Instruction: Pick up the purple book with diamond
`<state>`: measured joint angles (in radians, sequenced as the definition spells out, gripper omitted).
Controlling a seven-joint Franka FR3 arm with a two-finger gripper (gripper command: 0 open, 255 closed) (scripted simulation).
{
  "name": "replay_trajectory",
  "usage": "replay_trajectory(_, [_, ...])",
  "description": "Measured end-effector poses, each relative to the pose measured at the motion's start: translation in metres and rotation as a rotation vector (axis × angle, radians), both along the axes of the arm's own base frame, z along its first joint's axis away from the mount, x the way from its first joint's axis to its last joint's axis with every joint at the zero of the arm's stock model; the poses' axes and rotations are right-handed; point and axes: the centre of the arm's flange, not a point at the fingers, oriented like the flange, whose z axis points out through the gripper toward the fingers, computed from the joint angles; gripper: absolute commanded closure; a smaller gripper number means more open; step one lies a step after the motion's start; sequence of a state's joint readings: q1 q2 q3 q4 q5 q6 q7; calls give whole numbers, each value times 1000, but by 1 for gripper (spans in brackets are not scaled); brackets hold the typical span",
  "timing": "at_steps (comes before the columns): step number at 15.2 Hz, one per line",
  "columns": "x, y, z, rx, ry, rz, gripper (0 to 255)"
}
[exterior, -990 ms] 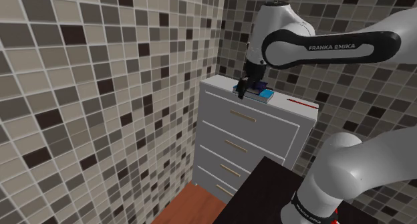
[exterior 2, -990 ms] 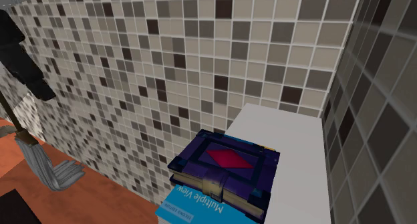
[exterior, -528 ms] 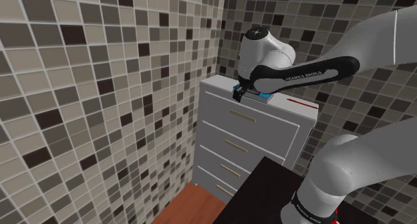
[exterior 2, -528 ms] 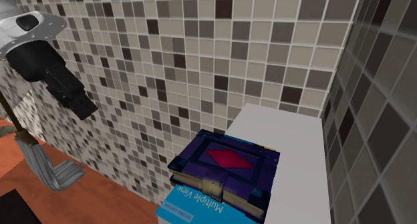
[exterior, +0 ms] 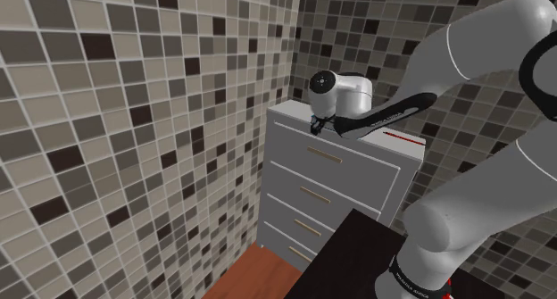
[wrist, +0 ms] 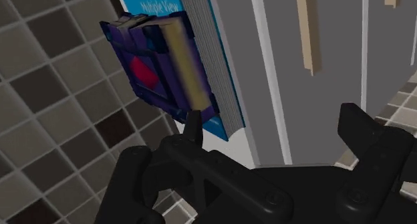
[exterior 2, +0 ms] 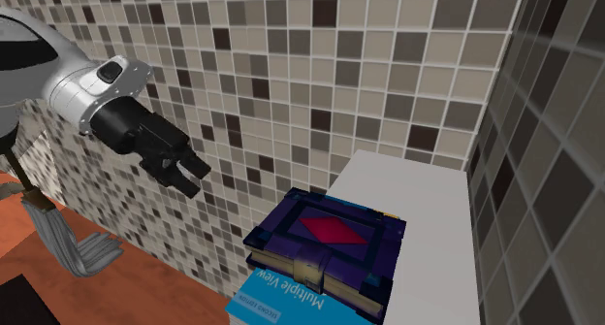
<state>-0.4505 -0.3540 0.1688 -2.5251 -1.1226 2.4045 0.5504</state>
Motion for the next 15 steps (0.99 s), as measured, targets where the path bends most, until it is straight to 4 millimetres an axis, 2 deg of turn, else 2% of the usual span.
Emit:
replay_trajectory(3, [17,-19,-14,-122,-14,0,0])
replay_trajectory(11, [59,-90,-43,-430,-55,0,0])
replay_trajectory(15, [64,-96,-60,-458,-59,1,0])
